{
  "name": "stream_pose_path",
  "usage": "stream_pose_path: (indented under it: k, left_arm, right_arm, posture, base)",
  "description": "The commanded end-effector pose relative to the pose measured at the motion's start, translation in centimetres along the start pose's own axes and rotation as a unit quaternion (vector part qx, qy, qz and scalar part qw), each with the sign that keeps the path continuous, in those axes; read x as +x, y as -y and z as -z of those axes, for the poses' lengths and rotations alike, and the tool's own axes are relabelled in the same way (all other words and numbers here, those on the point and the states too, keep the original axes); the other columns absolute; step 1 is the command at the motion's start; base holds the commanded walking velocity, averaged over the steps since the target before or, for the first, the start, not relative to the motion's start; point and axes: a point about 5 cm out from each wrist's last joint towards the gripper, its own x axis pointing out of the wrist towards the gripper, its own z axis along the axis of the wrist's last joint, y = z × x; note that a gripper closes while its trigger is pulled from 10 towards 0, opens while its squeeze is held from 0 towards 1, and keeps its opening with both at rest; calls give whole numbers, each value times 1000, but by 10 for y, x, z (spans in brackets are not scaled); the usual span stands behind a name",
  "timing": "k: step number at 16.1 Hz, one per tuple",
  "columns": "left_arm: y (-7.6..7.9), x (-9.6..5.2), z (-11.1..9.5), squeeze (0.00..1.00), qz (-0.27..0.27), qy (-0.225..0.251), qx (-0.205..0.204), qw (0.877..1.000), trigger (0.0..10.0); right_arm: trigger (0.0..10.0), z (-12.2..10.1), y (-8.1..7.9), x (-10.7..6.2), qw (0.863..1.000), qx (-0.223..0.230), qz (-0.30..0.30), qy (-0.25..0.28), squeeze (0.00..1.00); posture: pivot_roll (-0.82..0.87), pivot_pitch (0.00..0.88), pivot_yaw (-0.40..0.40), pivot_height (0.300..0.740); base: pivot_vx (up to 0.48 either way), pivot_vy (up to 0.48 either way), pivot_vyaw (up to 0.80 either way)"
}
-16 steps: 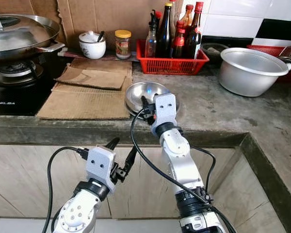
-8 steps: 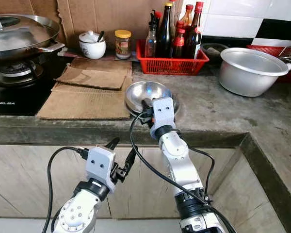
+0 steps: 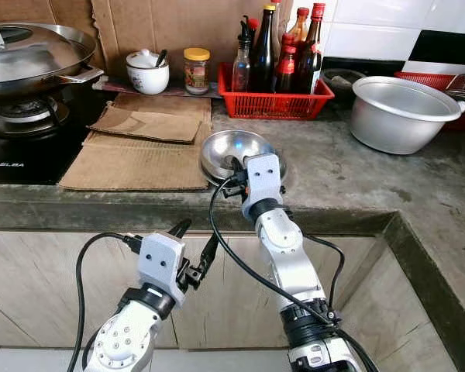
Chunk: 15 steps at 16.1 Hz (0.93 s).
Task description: Kitchen organization
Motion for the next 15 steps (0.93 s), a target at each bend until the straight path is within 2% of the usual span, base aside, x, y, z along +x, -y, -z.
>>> stream_pose_path:
  k: [1, 4, 7, 10, 12, 13, 15]
  left_arm:
    - [1, 1, -2, 0, 2, 5, -1, 1000, 10000]
    - [0, 2, -2, 0, 2, 5, -2, 1000, 10000]
    - [0, 2, -2, 0, 2, 5, -1, 1000, 10000]
    - [-2, 3, -2, 0, -4, 4, -1, 1000, 10000]
    - [-5, 4, -3, 0, -9, 4, -1, 1000, 10000]
    - [-6, 4, -3, 0, -9, 5, -3, 1000, 10000]
    - [-3, 5, -4, 0, -3, 8, -7, 1000, 10000]
  right_arm:
    - [0, -11, 5, 3, 1000, 10, 14, 26, 0]
    - [0, -36, 5, 8, 997, 34, 15, 72, 0]
    - [0, -50, 6, 10, 995, 40, 17, 95, 0]
    - [0, -68, 5, 0, 990, 54, 19, 132, 0]
    - [0, -75, 11, -9, 988, 37, 38, 148, 0]
    - [0, -76, 14, -12, 987, 36, 46, 147, 0]
    - [0, -72, 29, -28, 987, 17, 91, 134, 0]
  posture:
    - [106, 6, -99, 740]
    - [105, 12, -97, 740]
    - [106, 13, -97, 740]
    - [110, 14, -98, 740]
    - [108, 12, -95, 740]
    - [104, 11, -92, 740]
    - [94, 8, -82, 740]
  base:
    - [0, 0, 0]
    - [0, 0, 0]
    - [0, 0, 0]
    - [0, 0, 0]
    - [0, 0, 0]
    - [0, 0, 0]
    - [0, 426, -781]
